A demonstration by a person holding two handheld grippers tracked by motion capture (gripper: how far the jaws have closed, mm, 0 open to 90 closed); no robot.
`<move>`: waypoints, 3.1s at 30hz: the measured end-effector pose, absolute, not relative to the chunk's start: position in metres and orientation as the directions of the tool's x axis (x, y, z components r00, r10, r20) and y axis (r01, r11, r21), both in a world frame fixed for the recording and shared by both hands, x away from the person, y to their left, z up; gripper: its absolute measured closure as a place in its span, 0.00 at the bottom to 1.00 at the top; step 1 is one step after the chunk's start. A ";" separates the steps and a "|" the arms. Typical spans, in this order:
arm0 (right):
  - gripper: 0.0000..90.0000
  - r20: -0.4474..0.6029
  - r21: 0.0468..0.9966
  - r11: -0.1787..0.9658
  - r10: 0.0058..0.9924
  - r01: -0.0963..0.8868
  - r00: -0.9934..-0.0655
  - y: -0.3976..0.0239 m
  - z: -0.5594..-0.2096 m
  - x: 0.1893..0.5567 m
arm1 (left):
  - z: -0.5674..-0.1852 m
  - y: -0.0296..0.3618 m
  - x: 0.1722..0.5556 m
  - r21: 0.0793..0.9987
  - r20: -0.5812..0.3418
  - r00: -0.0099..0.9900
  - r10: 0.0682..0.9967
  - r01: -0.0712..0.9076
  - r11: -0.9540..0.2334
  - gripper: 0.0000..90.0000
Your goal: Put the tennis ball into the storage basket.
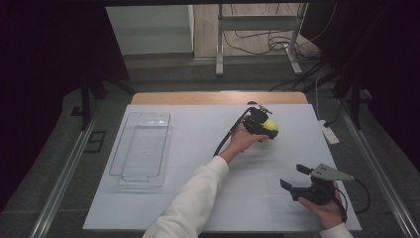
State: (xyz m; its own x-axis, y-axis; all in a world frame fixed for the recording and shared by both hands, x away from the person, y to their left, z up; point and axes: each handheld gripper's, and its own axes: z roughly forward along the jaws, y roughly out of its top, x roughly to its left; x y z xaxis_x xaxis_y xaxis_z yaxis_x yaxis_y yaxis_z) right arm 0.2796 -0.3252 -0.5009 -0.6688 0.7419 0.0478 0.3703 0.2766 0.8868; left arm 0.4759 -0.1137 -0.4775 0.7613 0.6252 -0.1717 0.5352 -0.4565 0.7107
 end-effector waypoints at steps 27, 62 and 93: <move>0.14 0.040 0.883 0.286 0.744 0.372 -0.667 -0.324 -0.501 0.279 | -0.460 -0.088 0.456 0.745 -0.149 0.778 0.611 0.495 -0.447 0.31; 0.14 0.039 0.880 0.288 0.749 0.378 -0.662 -0.324 -0.501 0.280 | -0.441 -0.052 0.422 0.795 -0.130 0.794 0.594 0.442 -0.416 0.31; 0.15 0.029 0.885 0.288 0.752 0.367 -0.659 -0.323 -0.501 0.279 | -0.438 -0.024 0.413 0.806 -0.126 0.772 0.623 0.446 -0.389 0.31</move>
